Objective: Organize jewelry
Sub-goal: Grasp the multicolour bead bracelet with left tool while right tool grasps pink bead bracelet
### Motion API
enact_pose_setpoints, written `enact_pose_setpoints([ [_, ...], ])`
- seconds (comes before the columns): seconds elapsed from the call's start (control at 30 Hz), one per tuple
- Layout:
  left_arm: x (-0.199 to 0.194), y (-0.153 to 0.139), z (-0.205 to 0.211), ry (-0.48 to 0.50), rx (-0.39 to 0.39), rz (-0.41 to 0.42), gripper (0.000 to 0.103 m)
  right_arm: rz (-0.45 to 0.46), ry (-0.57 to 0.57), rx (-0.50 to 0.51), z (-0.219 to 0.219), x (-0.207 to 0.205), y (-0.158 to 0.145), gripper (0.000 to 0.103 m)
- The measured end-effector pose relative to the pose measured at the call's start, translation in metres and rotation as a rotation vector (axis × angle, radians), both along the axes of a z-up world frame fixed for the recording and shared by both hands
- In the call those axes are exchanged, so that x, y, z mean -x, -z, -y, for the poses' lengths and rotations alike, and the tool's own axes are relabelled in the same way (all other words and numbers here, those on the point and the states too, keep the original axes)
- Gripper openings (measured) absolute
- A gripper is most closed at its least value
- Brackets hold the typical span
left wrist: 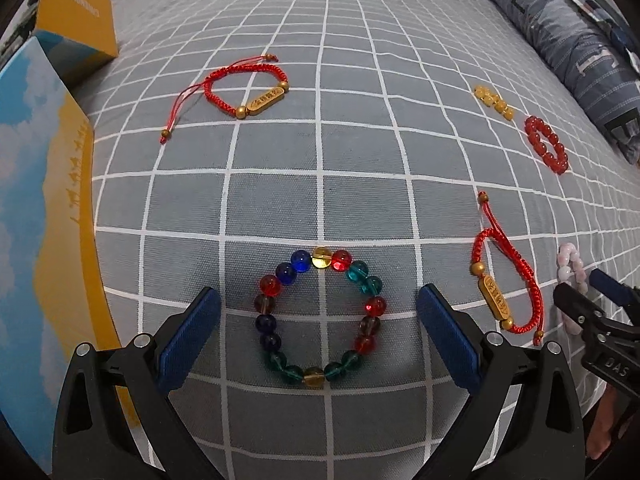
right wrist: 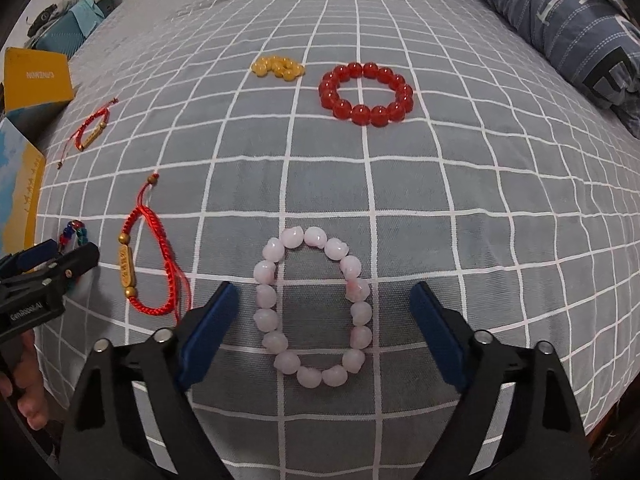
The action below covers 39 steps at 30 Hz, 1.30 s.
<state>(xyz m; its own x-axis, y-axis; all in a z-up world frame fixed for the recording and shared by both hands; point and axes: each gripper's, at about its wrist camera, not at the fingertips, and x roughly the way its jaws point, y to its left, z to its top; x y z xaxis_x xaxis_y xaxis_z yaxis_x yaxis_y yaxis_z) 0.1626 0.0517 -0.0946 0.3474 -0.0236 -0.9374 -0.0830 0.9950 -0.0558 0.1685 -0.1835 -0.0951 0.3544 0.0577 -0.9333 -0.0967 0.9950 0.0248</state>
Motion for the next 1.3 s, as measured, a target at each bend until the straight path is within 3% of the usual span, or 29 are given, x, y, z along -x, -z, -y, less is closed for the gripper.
enact_pose_setpoints([
  [0.13, -0.001, 0.001, 0.0, -0.006, -0.014, -0.01, 0.09, -0.009, 0.001, 0.01, 0.002, -0.002, 0.004, 0.068],
  [0.3, 0.004, 0.0, -0.005, -0.023, -0.032, -0.017, 0.068, -0.013, -0.011, 0.017, -0.001, -0.003, 0.005, 0.044],
  [0.4, 0.004, -0.002, -0.008, -0.025, -0.041, -0.018, 0.046, -0.017, -0.009, 0.025, -0.008, -0.003, 0.005, 0.025],
  [0.47, 0.003, -0.004, -0.008, -0.019, -0.062, -0.01, 0.019, -0.016, -0.007, 0.032, -0.012, -0.003, 0.005, 0.02],
  [1.0, 0.015, -0.038, -0.008, -0.022, -0.035, 0.083, 0.019, 0.034, 0.032, 0.014, -0.008, 0.002, -0.012, 0.019],
  [1.3, 0.02, -0.054, -0.007, -0.021, -0.063, 0.142, 0.019, 0.093, 0.055, -0.002, -0.004, 0.007, -0.027, 0.019],
])
